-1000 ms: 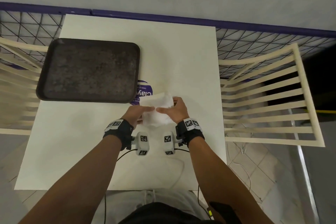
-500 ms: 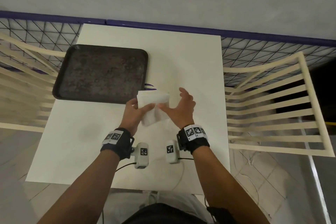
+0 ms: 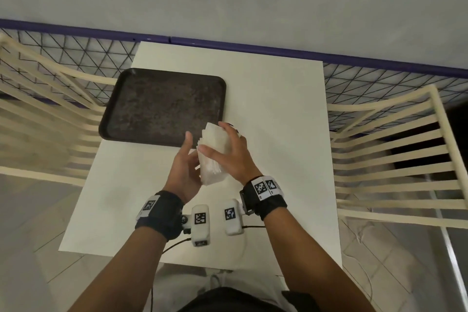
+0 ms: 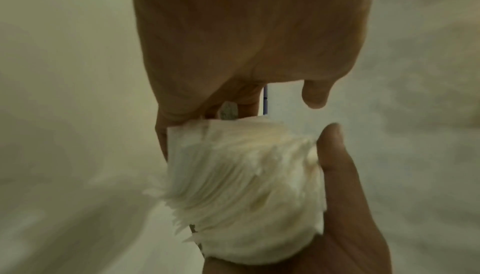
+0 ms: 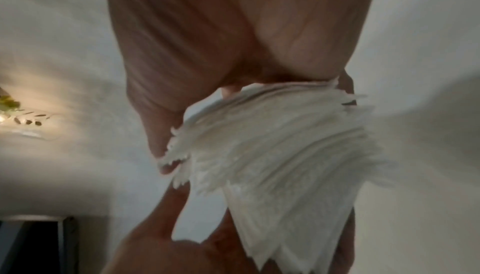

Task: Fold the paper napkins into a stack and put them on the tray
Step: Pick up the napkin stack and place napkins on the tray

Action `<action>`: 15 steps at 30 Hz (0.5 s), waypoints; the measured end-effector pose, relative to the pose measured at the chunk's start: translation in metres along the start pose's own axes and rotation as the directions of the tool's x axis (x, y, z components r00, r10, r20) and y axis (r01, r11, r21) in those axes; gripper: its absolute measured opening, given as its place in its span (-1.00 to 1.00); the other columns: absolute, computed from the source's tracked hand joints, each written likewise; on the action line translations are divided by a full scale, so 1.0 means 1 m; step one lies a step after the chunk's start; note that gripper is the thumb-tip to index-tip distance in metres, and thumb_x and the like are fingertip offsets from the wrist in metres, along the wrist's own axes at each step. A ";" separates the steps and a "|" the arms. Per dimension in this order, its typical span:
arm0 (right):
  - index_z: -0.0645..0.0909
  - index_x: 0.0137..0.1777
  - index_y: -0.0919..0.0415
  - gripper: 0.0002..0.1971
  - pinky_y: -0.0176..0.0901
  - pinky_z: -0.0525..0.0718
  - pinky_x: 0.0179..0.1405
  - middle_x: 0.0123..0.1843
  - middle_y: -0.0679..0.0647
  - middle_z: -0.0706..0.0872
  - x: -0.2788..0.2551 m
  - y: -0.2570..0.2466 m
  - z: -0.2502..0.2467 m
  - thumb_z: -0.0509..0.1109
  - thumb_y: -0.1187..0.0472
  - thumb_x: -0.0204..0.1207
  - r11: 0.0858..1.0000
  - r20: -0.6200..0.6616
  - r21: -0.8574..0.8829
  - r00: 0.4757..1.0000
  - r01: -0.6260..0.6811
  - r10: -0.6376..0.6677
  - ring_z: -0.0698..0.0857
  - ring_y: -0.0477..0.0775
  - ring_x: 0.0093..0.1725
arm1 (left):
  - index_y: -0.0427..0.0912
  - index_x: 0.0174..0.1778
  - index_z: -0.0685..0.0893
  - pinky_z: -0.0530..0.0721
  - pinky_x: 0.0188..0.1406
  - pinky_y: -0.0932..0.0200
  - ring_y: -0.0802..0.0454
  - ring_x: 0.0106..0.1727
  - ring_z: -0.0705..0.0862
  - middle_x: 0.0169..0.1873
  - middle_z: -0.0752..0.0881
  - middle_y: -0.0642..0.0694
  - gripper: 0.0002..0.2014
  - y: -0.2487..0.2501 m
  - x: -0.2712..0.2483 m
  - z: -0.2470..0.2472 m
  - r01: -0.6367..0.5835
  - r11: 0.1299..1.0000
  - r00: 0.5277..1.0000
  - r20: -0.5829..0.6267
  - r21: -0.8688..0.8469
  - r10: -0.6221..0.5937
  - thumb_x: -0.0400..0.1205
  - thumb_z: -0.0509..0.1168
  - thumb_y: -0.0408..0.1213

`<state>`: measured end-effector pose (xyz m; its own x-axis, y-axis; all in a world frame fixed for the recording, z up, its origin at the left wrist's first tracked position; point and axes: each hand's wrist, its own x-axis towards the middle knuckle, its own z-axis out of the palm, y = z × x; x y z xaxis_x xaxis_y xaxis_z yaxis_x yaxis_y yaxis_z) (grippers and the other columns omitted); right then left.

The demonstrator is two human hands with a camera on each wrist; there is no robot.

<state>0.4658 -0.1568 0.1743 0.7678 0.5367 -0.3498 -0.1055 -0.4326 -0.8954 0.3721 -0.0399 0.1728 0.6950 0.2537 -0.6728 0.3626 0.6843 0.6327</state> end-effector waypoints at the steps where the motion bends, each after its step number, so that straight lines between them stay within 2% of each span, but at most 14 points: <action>1: 0.30 0.58 -0.33 -0.14 0.04 0.63 0.38 0.53 -0.02 0.41 0.001 -0.001 0.005 0.62 -0.31 0.31 0.999 -0.006 0.045 1.000 0.014 -0.014 0.48 0.08 0.47 | -0.18 0.43 0.77 0.69 0.42 -0.25 -0.26 0.39 0.75 0.34 0.79 -0.24 -0.27 0.003 -0.002 -0.007 0.000 1.000 1.000 0.016 -0.011 0.000 0.66 0.27 0.40; 3: 0.36 0.54 -0.31 -0.20 0.09 0.72 0.33 0.45 -0.10 0.52 0.001 -0.005 0.017 0.66 -0.19 0.33 0.983 -0.006 0.184 1.000 0.007 -0.006 0.57 0.06 0.42 | -0.18 0.49 0.71 0.69 0.39 -0.20 -0.24 0.40 0.75 0.38 0.76 -0.27 -0.42 0.010 -0.008 -0.019 -0.018 1.000 0.996 0.088 0.001 0.018 0.74 0.28 0.19; 5: 0.38 0.50 -0.38 -0.24 0.20 0.75 0.30 0.42 -0.11 0.56 -0.002 -0.011 0.030 0.66 -0.17 0.32 0.947 0.009 0.319 0.999 -0.042 0.041 0.61 0.09 0.40 | -0.17 0.48 0.70 0.72 0.29 -0.13 -0.18 0.33 0.79 0.36 0.78 -0.26 -0.50 0.017 -0.012 -0.033 0.006 1.000 0.993 0.120 0.005 -0.007 0.70 0.35 0.04; 7: 0.39 0.49 -0.42 -0.22 0.23 0.76 0.29 0.44 -0.07 0.58 -0.002 -0.014 0.044 0.67 -0.18 0.29 0.906 0.018 0.413 0.995 -0.093 0.094 0.63 0.13 0.41 | -0.09 0.47 0.72 0.71 0.35 -0.17 -0.17 0.38 0.76 0.37 0.78 -0.20 -0.52 0.026 -0.014 -0.045 -0.002 0.999 0.994 0.113 0.047 -0.003 0.65 0.42 0.01; 10: 0.39 0.55 -0.34 -0.16 0.24 0.74 0.31 0.48 0.00 0.61 0.004 -0.021 0.076 0.71 -0.18 0.27 0.862 0.033 0.494 0.993 -0.112 0.110 0.66 0.17 0.43 | 0.01 0.47 0.71 0.62 0.50 -0.32 -0.18 0.44 0.72 0.32 0.81 -0.10 -0.55 0.041 -0.022 -0.075 -0.036 0.995 0.989 0.147 0.089 0.023 0.67 0.42 0.03; 13: 0.36 0.59 -0.21 -0.11 0.19 0.73 0.34 0.48 0.02 0.62 0.008 -0.031 0.104 0.70 -0.20 0.29 0.856 0.038 0.508 0.995 -0.099 0.093 0.67 0.13 0.42 | 0.04 0.58 0.61 0.65 0.47 -0.35 -0.17 0.45 0.72 0.41 0.76 -0.13 -0.51 0.054 -0.027 -0.101 -0.044 0.998 0.975 0.219 0.053 0.031 0.71 0.39 0.00; 15: 0.36 0.59 -0.22 -0.10 0.18 0.75 0.32 0.46 0.01 0.63 0.010 -0.039 0.121 0.71 -0.22 0.27 0.859 0.036 0.501 0.994 -0.105 0.100 0.69 0.12 0.40 | 0.02 0.61 0.58 0.64 0.48 -0.37 -0.19 0.47 0.70 0.44 0.74 -0.16 -0.49 0.062 -0.028 -0.117 -0.071 0.996 0.973 0.223 0.045 0.059 0.72 0.39 0.01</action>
<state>0.4005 -0.0467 0.1725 0.7303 0.5161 -0.4476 -0.4877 -0.0649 -0.8706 0.3022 0.0756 0.1860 0.8359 0.1353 -0.5319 0.3401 0.6329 0.6956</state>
